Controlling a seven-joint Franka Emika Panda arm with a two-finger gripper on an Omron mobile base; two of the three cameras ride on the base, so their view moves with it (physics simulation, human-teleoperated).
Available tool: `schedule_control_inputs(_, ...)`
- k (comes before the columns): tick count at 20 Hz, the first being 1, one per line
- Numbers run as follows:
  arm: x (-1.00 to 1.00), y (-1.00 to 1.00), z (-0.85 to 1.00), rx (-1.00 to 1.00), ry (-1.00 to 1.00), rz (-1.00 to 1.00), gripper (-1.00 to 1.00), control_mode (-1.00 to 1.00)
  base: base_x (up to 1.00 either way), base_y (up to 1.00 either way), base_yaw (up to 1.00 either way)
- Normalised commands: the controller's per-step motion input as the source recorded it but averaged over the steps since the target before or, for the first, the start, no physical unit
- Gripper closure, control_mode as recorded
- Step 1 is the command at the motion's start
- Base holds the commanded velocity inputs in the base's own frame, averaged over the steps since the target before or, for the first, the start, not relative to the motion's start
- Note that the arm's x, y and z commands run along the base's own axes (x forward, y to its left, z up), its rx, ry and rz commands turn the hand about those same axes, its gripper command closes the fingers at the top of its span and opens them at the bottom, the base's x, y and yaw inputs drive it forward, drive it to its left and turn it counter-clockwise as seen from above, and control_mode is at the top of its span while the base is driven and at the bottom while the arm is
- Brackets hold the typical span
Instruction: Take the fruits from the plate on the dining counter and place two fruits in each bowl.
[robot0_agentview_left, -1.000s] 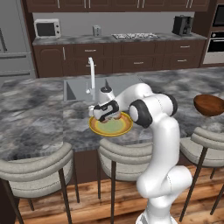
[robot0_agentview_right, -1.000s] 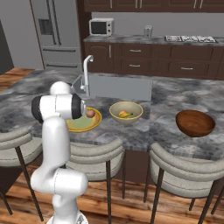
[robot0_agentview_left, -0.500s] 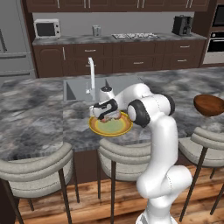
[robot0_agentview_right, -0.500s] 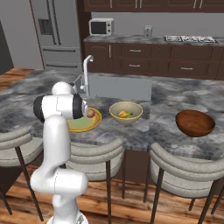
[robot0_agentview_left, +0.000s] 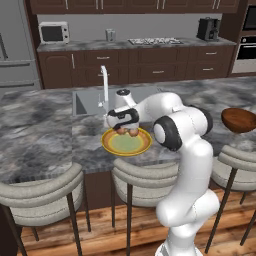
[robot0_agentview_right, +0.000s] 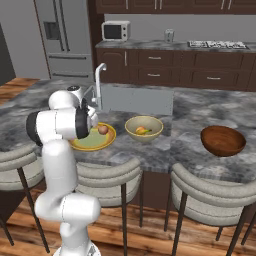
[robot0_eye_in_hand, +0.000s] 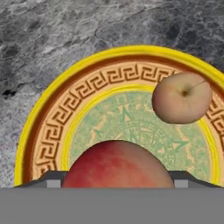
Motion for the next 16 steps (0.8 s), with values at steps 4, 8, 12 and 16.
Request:
schedule_control_inputs(4,-0.79,-0.42,0.64,0.00,-0.01,0.00,1.00,-1.00,0.00,0.00,0.00)
schedule_control_inputs(8,-0.79,-0.54,0.44,0.00,0.00,0.00,1.00,-1.00,0.00,0.00,0.00)
schedule_control_inputs(12,-0.59,-0.38,0.44,0.00,0.00,0.00,1.00,-1.00,0.00,0.00,0.00)
schedule_control_inputs(16,-0.34,-0.20,0.45,0.00,0.03,0.00,1.00,-1.00,0.00,0.00,0.00)
